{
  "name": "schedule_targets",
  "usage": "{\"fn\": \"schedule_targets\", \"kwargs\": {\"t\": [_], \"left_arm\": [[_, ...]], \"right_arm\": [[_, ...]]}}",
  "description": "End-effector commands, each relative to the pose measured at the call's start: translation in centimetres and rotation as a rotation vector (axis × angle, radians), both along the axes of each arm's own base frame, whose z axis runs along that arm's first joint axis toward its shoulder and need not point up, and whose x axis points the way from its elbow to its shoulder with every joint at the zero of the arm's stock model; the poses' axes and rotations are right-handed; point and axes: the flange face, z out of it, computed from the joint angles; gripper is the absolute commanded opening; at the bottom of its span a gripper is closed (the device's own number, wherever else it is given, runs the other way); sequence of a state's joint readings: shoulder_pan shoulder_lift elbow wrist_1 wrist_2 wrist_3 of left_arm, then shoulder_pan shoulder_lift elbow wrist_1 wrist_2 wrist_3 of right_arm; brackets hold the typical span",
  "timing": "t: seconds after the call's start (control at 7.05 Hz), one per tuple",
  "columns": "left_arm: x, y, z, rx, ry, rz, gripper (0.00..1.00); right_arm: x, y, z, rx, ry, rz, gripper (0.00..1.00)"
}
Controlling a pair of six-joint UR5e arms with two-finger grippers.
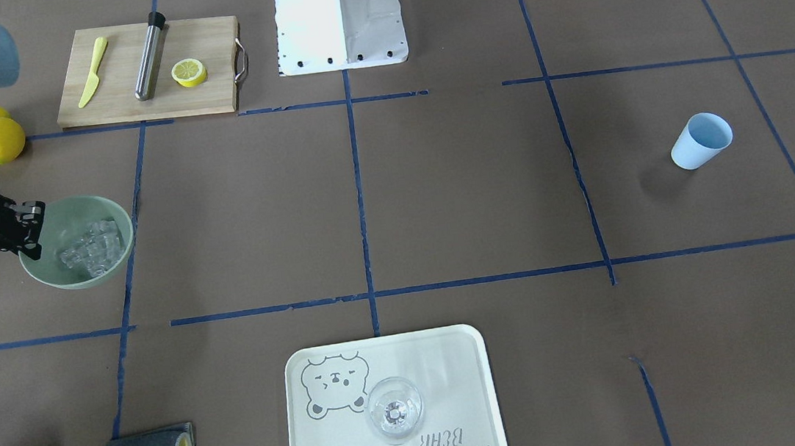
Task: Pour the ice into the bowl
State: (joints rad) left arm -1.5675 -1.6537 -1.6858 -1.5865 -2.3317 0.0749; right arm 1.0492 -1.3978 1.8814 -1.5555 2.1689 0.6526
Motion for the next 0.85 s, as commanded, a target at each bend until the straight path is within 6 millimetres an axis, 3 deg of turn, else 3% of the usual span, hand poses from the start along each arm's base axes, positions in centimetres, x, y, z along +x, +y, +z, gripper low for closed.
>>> {"fn": "schedule_targets", "kwargs": {"t": [0.0, 0.28, 0.43, 0.71], "left_arm": [[0.0, 0.0, -0.3, 0.004, 0.001, -0.003, 1.0], [0.1, -0.1, -0.4, 0.007, 0.0, -0.004, 1.0], [0.1, -0.1, -0.4, 0.008, 0.001, -0.004, 1.0], [0.1, -0.1, -0.4, 0.007, 0.0, -0.005, 1.0]], "right_arm": [[2.2, 2.3, 9.2, -0.003, -0.003, 0.024, 0.0], [2.4, 2.9, 17.7, -0.017, -0.03, 0.046, 0.0], [2.3, 3.7, 18.5, -0.096, -0.087, 0.08, 0.0], [2.2, 4.1, 18.0, -0.128, -0.131, 0.084, 0.0]]}}
